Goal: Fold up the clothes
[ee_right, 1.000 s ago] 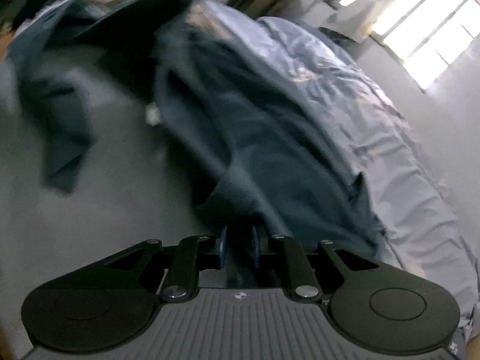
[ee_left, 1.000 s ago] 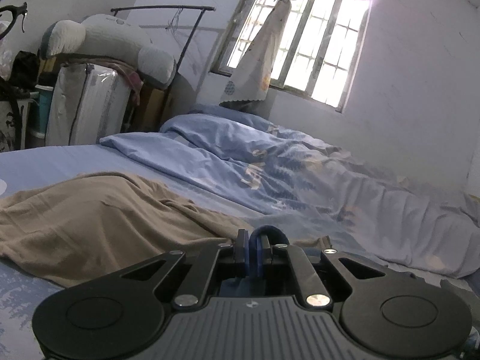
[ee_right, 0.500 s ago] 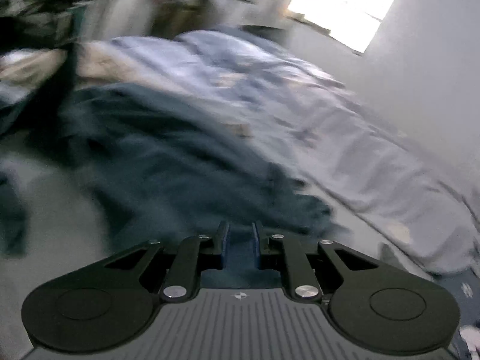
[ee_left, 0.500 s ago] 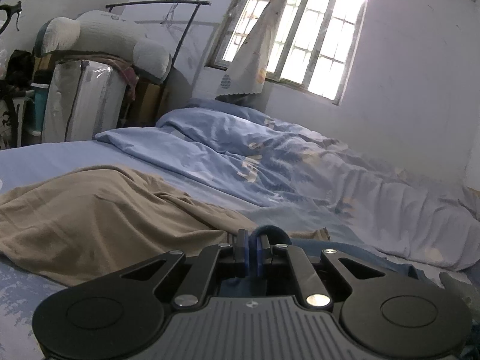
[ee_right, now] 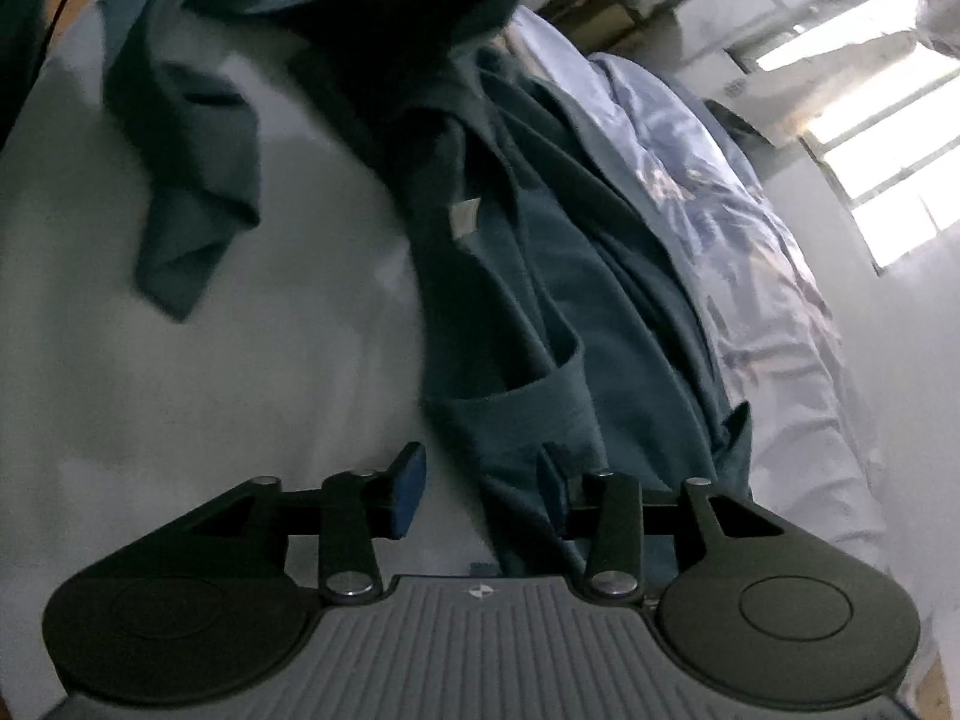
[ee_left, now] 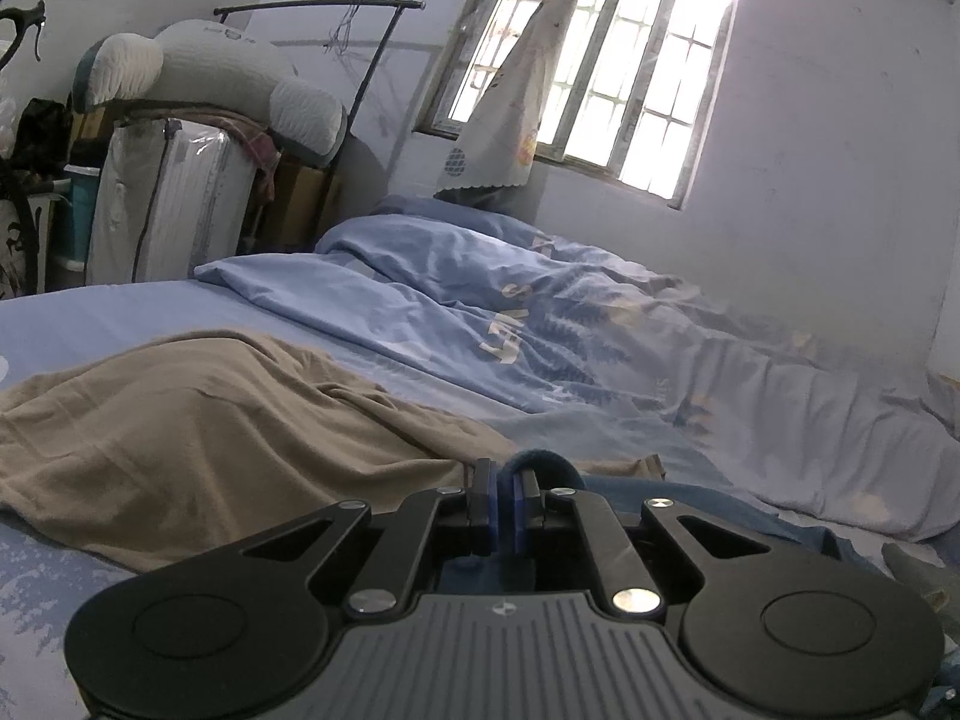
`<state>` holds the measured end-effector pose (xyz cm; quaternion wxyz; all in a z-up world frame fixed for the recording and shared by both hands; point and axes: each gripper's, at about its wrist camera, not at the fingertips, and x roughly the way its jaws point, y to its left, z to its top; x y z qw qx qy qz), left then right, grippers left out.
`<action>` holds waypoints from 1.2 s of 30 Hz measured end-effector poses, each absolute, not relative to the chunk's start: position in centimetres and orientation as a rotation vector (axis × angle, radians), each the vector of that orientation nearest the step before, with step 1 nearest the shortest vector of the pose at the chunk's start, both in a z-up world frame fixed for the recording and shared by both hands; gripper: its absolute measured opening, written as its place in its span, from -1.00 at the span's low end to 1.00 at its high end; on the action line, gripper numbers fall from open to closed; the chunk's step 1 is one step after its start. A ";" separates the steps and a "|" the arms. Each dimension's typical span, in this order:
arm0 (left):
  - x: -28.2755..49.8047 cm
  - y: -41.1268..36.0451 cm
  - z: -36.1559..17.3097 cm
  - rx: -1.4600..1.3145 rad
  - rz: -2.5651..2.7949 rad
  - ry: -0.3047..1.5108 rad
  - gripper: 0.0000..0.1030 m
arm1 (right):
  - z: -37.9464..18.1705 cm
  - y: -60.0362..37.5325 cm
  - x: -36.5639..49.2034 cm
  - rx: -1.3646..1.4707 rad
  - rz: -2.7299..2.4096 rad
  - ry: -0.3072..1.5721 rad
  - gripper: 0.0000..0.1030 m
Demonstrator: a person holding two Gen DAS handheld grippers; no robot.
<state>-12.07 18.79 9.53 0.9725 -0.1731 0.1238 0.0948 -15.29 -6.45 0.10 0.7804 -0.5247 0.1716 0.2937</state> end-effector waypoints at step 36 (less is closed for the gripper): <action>-12.1 20.9 8.8 -0.402 0.326 0.288 -0.94 | 9.3 -21.5 -7.5 -0.517 0.449 0.628 -0.25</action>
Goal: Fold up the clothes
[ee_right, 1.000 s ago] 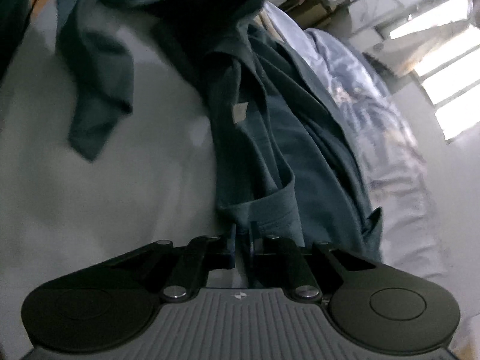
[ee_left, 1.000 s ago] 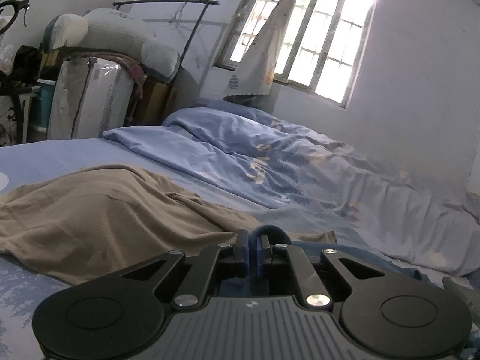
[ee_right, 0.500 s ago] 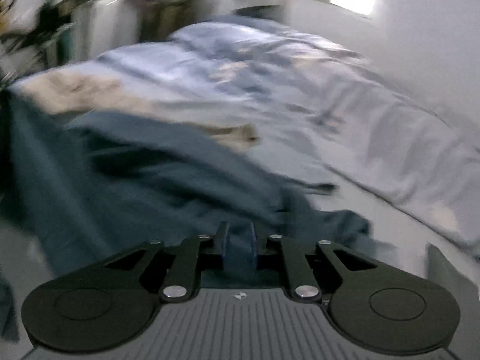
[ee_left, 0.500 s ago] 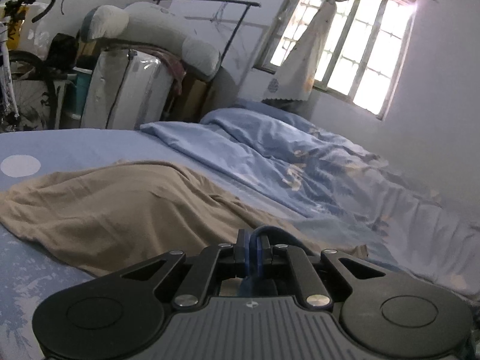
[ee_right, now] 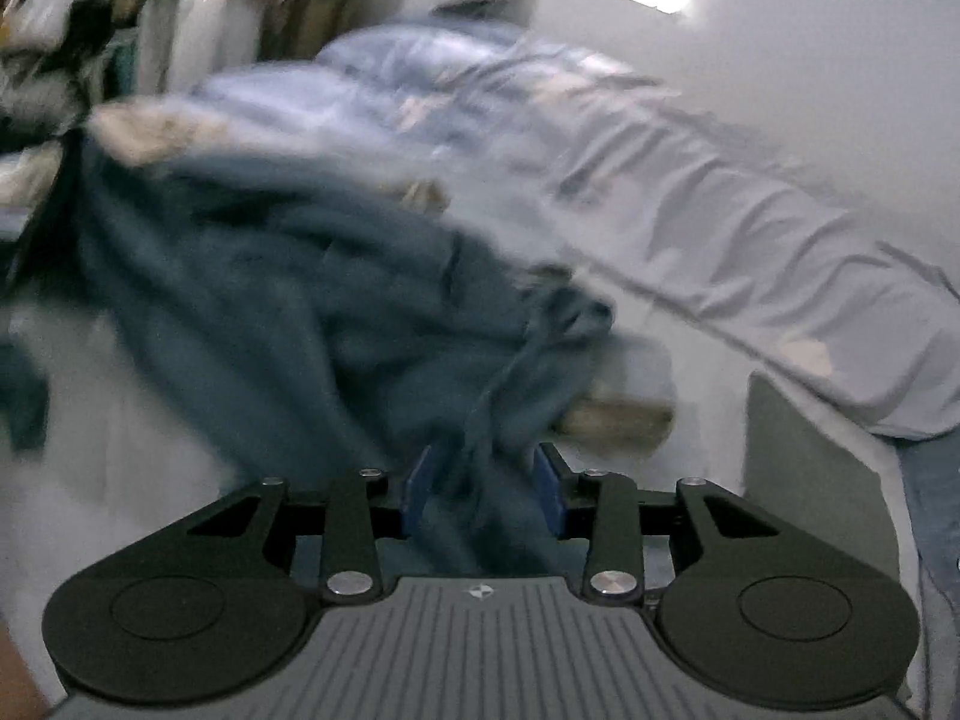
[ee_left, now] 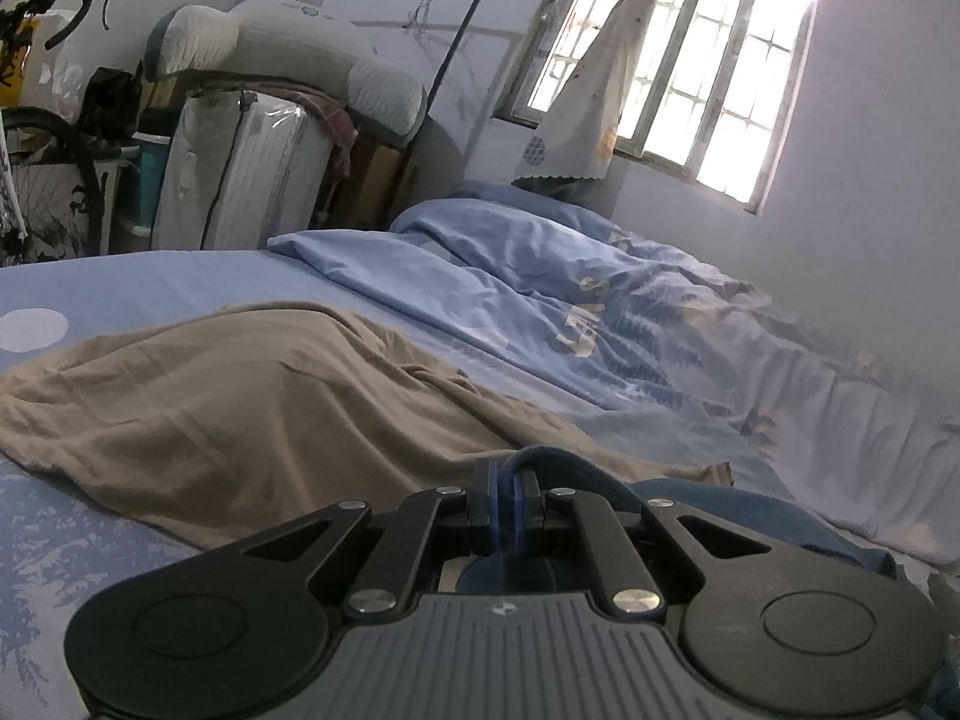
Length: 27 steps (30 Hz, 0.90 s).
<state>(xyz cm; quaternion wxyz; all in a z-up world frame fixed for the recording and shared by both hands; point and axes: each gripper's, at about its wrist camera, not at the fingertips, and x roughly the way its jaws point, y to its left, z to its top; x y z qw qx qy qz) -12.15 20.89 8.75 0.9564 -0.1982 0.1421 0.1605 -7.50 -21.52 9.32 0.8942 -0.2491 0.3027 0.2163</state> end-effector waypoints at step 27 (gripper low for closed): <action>-11.1 20.0 7.8 -0.391 0.258 0.403 -0.14 | 8.5 -20.3 -10.7 -0.539 0.519 0.629 -0.84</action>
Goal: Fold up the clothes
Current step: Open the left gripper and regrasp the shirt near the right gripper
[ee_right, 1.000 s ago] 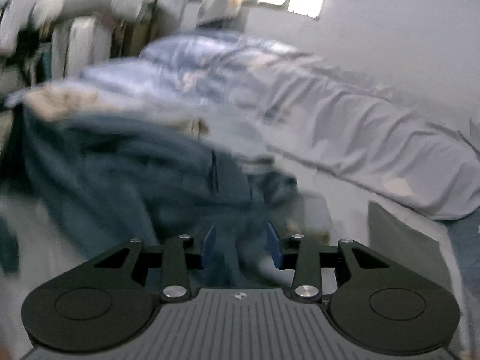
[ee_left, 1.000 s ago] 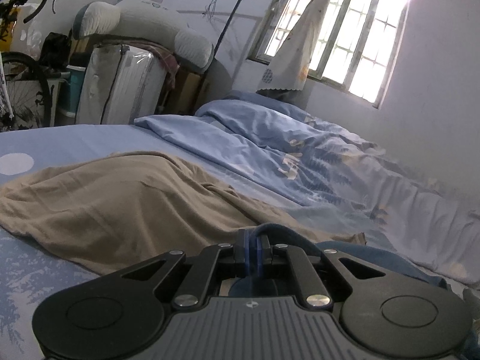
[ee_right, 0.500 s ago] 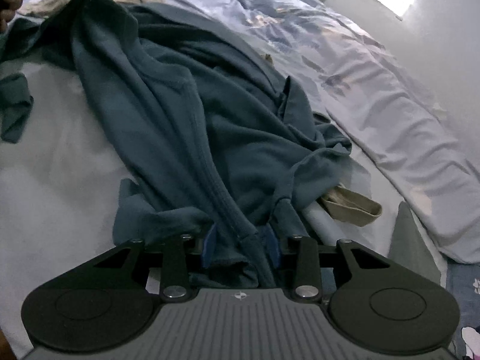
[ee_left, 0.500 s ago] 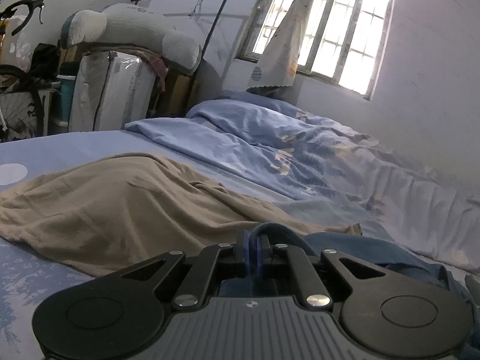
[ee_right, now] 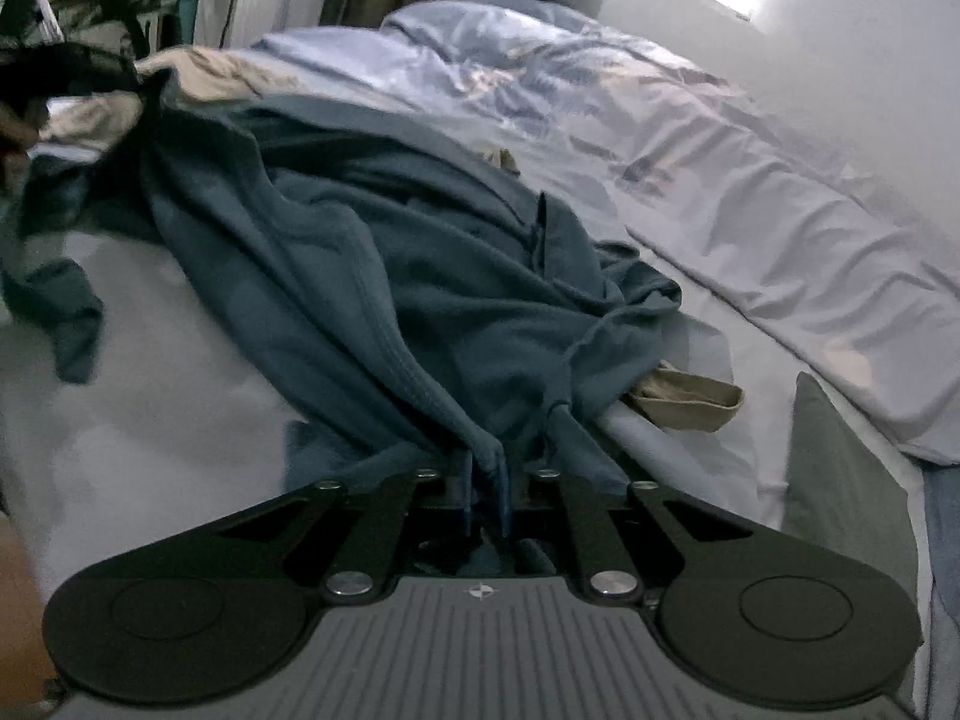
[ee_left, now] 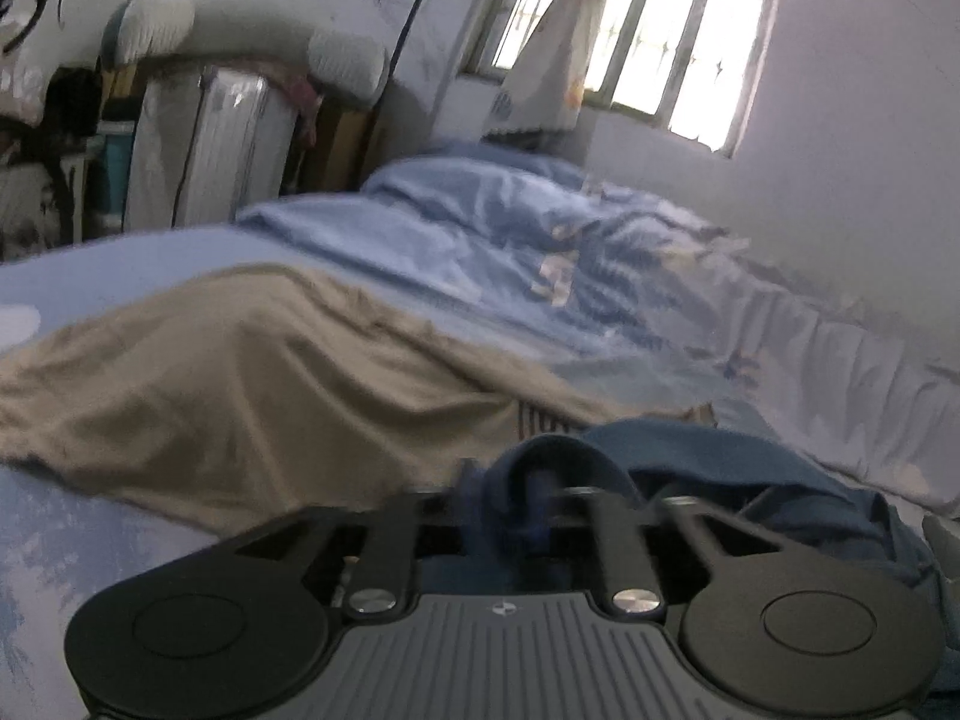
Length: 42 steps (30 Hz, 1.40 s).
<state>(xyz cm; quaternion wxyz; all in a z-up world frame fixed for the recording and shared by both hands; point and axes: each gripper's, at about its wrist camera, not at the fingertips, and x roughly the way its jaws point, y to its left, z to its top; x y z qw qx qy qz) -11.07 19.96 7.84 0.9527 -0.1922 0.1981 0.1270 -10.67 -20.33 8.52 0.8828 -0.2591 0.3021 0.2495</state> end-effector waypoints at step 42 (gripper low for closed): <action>-15.6 1.1 -1.4 -1.140 -0.600 0.663 0.49 | 5.7 -18.7 -23.5 -0.517 0.504 0.502 -0.42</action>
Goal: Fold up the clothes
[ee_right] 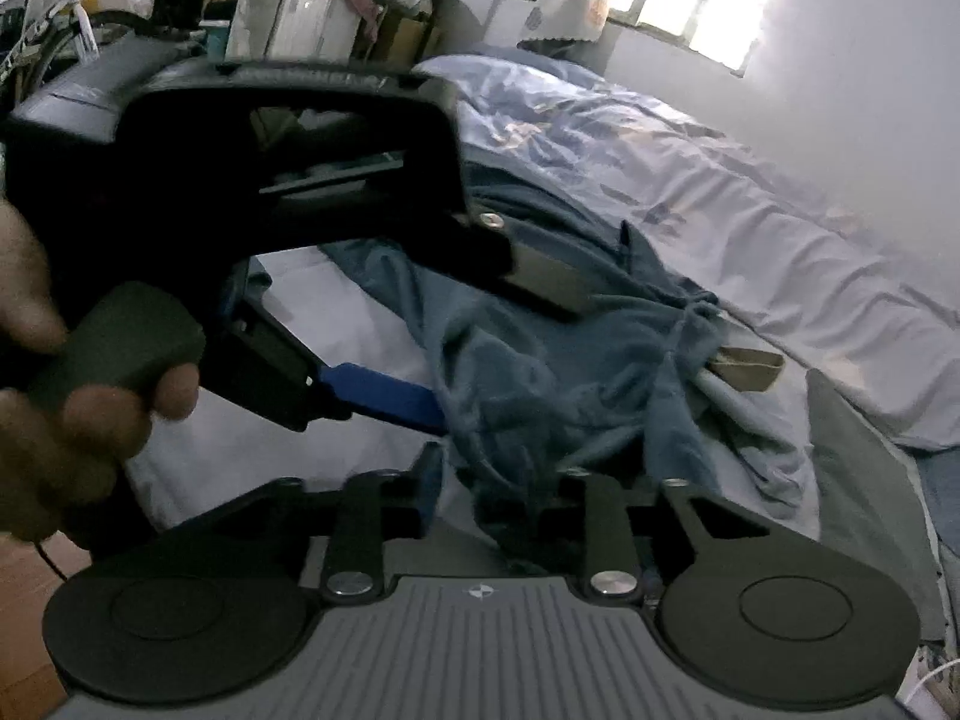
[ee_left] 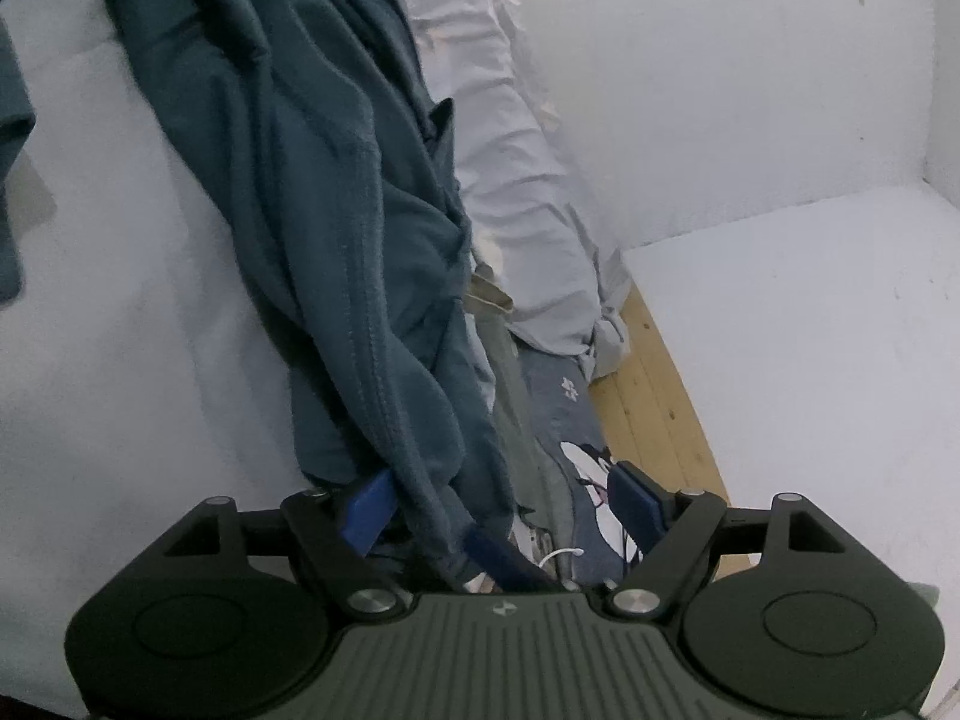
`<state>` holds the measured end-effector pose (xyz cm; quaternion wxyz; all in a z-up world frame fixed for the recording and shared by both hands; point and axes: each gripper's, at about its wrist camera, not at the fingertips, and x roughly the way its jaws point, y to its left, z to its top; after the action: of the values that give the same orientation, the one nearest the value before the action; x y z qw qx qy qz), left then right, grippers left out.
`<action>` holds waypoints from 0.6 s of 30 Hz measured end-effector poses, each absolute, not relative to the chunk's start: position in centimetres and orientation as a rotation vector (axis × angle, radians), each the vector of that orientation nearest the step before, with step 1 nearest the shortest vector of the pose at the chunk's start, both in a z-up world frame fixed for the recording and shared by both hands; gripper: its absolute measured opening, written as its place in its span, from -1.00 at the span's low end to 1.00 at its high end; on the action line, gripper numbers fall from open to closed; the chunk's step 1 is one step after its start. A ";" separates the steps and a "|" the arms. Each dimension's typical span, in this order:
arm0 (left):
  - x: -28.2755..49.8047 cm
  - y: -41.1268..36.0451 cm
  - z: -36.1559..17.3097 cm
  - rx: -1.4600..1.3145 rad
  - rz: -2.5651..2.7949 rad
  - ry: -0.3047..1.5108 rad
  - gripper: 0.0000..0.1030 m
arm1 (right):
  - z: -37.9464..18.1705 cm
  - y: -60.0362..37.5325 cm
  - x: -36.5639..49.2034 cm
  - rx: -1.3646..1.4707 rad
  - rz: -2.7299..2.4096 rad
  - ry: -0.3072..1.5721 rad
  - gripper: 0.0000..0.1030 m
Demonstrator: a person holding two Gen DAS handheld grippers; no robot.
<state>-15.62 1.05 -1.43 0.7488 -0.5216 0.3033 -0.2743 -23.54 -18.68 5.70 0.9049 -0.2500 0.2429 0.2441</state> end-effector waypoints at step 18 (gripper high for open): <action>-15.8 -0.2 -2.9 -1.141 -0.496 0.696 -0.68 | 5.6 -21.3 -24.1 -0.488 0.454 0.505 -0.42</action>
<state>-15.76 -0.18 -2.88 0.7567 -0.5232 0.3193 -0.2274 -24.07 -21.28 5.65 0.9138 -0.2371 0.2454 0.2203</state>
